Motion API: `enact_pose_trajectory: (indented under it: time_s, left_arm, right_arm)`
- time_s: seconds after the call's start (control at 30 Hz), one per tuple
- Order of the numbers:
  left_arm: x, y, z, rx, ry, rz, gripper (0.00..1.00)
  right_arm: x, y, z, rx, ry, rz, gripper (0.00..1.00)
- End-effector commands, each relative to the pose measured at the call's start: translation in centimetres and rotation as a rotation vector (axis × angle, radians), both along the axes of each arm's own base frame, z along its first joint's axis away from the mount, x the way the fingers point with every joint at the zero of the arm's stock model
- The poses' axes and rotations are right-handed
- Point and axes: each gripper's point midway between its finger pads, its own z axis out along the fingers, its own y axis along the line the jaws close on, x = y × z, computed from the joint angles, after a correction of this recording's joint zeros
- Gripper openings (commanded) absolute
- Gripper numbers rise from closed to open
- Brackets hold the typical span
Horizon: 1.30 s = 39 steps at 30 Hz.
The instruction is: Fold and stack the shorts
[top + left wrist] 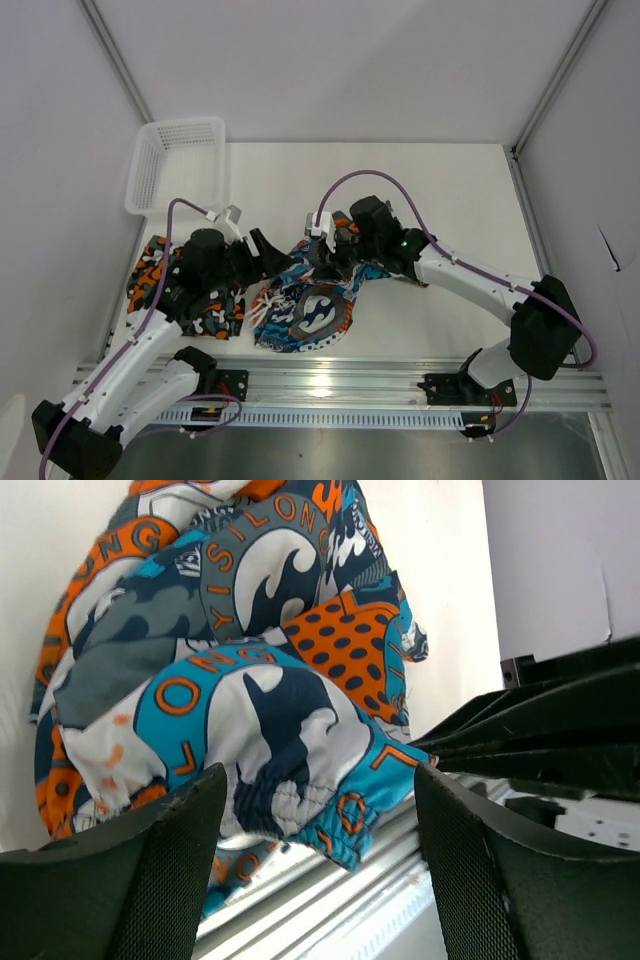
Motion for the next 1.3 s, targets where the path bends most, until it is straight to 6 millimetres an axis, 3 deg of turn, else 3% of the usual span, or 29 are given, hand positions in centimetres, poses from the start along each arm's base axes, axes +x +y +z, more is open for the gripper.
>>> enact_pose_trajectory:
  time_s: [0.0,0.07,0.2,0.33,0.6,0.77,0.97,1.27]
  left_arm:
    - [0.7,-0.3,1.4,0.002,-0.182,-0.058,0.78]
    - [0.6,-0.2,1.4,-0.009,-0.251,-0.068,0.78]
    - [-0.3,0.7,3.7,-0.022,-0.457,-0.064,0.83]
    - [-1.0,1.1,4.4,-0.011,-0.561,-0.084,0.94]
    - [-1.4,0.4,4.0,-0.038,-0.579,-0.114,0.97]
    - [-1.2,0.2,4.9,-0.026,-0.685,-0.104,0.99]
    - [0.0,0.0,5.1,0.091,-0.833,-0.123,0.99]
    - [3.3,-0.2,3.0,0.229,-0.835,-0.102,0.99]
  right_arm:
    - [-1.3,0.5,1.4,0.053,0.136,0.101,0.0]
    - [-1.3,0.8,1.1,0.057,0.175,0.121,0.0]
    - [-1.1,1.0,0.7,0.05,0.218,0.132,0.0]
    - [-0.8,1.0,1.1,0.056,0.257,0.148,0.0]
    - [0.6,1.6,1.8,0.062,0.331,0.138,0.0]
    - [2.4,1.3,2.6,0.088,0.416,0.121,0.0]
    - [3.6,0.9,3.3,0.096,0.518,0.154,0.0]
    - [5.2,0.3,3.2,0.089,0.585,0.167,0.0]
